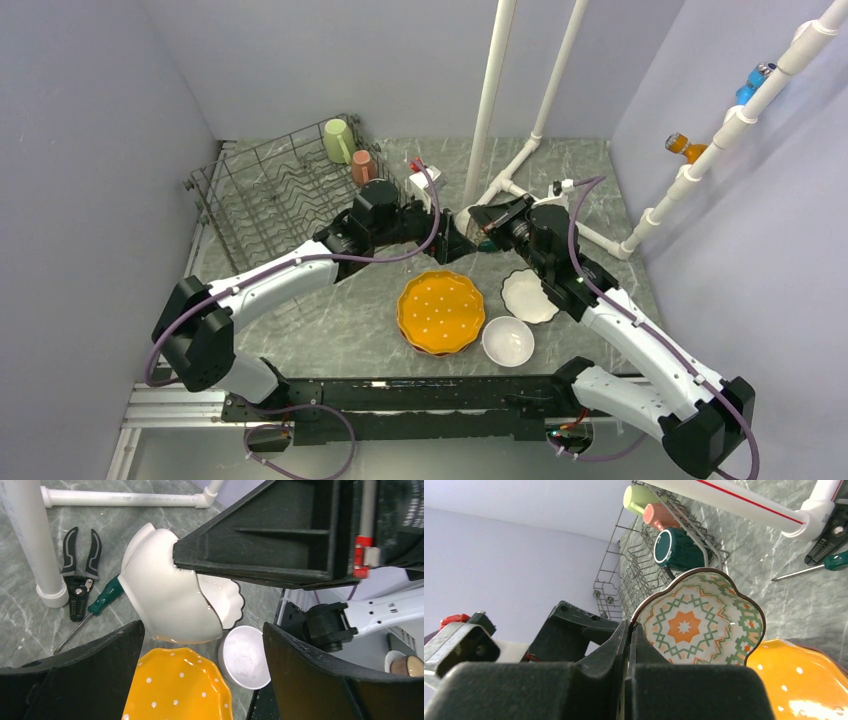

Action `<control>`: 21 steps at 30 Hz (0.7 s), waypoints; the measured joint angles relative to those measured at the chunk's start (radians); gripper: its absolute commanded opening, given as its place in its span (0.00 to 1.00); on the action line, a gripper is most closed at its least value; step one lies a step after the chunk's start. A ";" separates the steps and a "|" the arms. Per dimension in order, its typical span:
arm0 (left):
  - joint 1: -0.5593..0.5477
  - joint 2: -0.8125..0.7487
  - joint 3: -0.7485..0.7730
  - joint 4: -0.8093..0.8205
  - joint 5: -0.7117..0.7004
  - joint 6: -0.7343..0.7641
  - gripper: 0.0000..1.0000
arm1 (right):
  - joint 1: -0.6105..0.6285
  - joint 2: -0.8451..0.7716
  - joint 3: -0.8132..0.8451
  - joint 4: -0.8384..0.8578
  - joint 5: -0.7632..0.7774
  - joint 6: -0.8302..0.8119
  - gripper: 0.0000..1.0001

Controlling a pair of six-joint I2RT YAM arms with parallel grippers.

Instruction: Load the mixed dishes into the dish rack

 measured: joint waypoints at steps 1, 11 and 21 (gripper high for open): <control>0.000 0.002 0.000 -0.007 -0.010 0.004 0.90 | 0.000 0.002 0.000 0.003 -0.003 0.002 0.00; 0.000 0.013 0.002 -0.039 -0.074 0.020 0.74 | 0.000 0.011 -0.004 0.032 -0.031 0.027 0.00; 0.000 0.010 0.002 -0.045 -0.117 0.057 0.58 | 0.000 0.017 -0.034 0.040 -0.052 0.057 0.00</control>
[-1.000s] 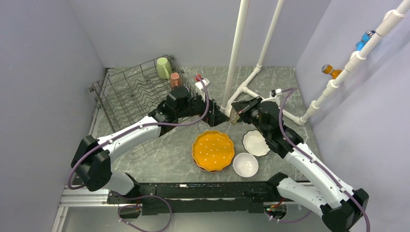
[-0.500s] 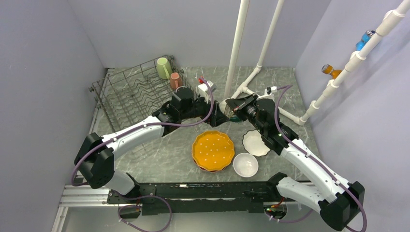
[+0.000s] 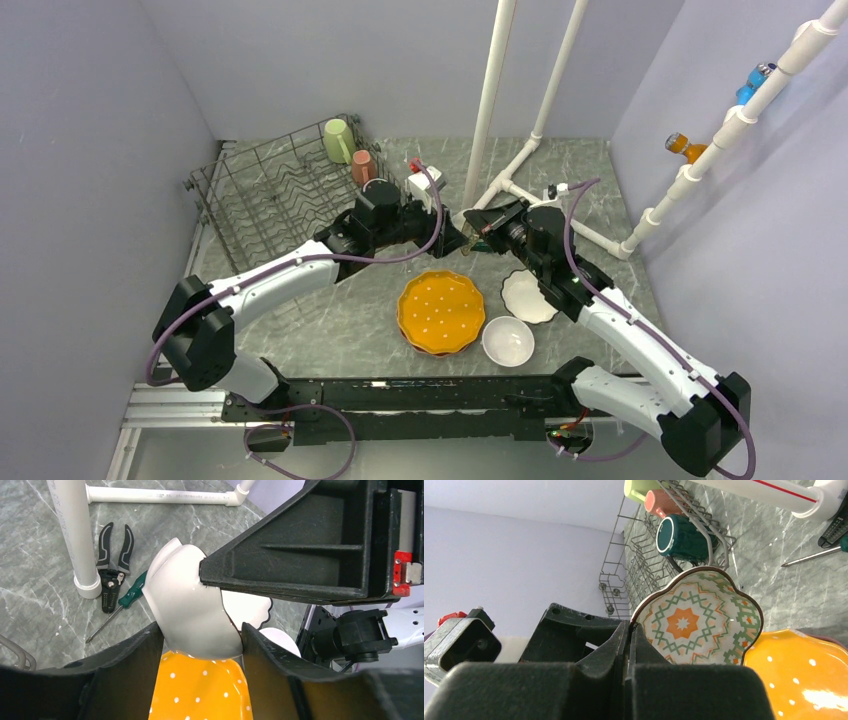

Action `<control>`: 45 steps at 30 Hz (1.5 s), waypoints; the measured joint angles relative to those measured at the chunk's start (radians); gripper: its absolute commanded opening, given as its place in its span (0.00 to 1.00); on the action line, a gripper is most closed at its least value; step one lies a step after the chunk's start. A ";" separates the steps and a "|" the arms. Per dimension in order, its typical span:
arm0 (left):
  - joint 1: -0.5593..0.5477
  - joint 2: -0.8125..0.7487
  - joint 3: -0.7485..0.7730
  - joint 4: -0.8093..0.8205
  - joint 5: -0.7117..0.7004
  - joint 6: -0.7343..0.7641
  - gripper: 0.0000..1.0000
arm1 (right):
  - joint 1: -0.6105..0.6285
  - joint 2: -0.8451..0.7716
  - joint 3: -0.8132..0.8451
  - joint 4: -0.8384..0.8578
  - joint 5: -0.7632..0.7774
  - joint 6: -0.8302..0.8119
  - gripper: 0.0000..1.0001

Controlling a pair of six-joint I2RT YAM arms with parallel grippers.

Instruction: Load the mixed dishes into the dish rack

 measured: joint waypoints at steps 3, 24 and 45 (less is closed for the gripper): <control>-0.003 -0.004 0.000 -0.006 -0.003 0.011 0.46 | 0.000 0.001 0.000 0.002 -0.002 0.005 0.00; -0.012 -0.040 0.013 -0.101 -0.121 0.063 0.00 | 0.001 0.028 -0.013 0.067 -0.018 -0.001 0.21; 0.042 -0.153 0.013 -0.324 -0.705 0.063 0.00 | 0.001 0.042 -0.008 0.059 0.001 -0.131 0.41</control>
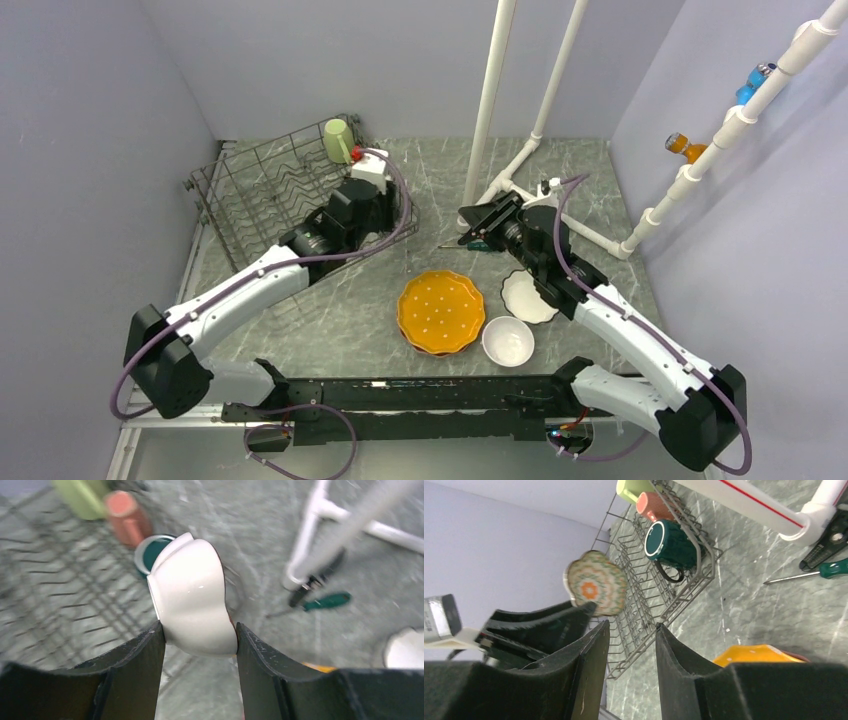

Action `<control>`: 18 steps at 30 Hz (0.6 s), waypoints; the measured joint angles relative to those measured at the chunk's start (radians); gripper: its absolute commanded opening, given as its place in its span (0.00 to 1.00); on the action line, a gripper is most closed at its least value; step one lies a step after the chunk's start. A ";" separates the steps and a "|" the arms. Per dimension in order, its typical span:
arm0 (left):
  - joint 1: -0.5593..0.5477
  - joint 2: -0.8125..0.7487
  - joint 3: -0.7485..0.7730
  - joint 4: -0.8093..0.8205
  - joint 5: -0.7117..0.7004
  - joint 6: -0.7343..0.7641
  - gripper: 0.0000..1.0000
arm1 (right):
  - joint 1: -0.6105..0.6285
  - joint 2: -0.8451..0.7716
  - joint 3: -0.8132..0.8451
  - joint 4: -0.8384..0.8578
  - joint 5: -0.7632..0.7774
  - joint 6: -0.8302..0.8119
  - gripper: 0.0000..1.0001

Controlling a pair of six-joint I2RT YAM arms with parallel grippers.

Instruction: Load the mixed dishes into the dish rack

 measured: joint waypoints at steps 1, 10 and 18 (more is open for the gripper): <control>0.011 -0.015 0.000 -0.006 -0.048 0.003 0.00 | 0.000 -0.010 0.000 -0.011 0.005 -0.011 0.41; 0.147 -0.059 0.001 0.059 -0.312 0.176 0.00 | 0.000 -0.096 0.000 -0.078 0.066 -0.111 0.42; 0.460 0.119 0.084 0.062 -0.321 0.313 0.00 | 0.000 -0.133 0.014 -0.150 0.099 -0.201 0.42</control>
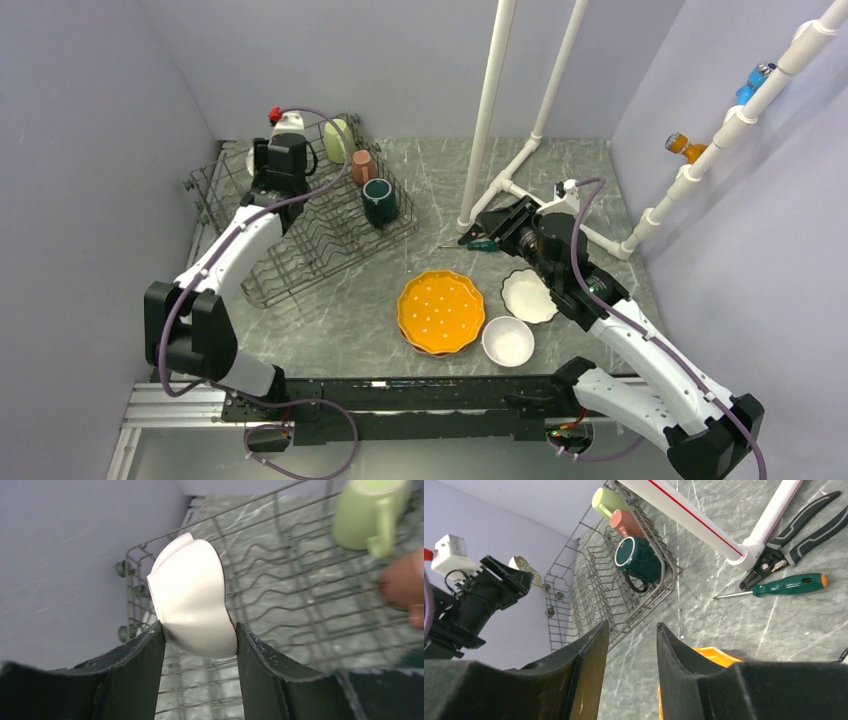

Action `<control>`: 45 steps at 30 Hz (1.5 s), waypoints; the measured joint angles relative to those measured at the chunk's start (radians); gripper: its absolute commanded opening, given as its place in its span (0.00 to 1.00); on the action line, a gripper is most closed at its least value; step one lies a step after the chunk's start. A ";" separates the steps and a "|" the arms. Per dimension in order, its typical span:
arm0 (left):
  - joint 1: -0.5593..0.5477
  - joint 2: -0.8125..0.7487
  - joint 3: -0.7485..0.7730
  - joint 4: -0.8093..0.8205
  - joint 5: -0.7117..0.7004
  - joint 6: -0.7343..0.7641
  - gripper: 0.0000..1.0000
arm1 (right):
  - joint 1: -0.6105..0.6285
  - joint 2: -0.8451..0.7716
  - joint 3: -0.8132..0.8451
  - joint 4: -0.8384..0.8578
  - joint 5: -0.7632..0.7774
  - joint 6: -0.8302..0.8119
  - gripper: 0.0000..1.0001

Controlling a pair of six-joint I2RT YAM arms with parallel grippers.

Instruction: Load the mixed dishes into the dish rack

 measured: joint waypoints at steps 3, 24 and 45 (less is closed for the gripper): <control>0.082 0.050 0.009 -0.001 0.007 0.035 0.00 | 0.000 -0.001 0.013 -0.029 0.005 -0.019 0.42; 0.275 0.369 0.072 0.048 -0.085 0.166 0.00 | 0.000 -0.005 0.078 -0.158 -0.003 -0.025 0.42; 0.355 0.595 0.266 -0.103 -0.088 0.097 0.43 | 0.000 -0.021 0.076 -0.172 -0.008 -0.026 0.42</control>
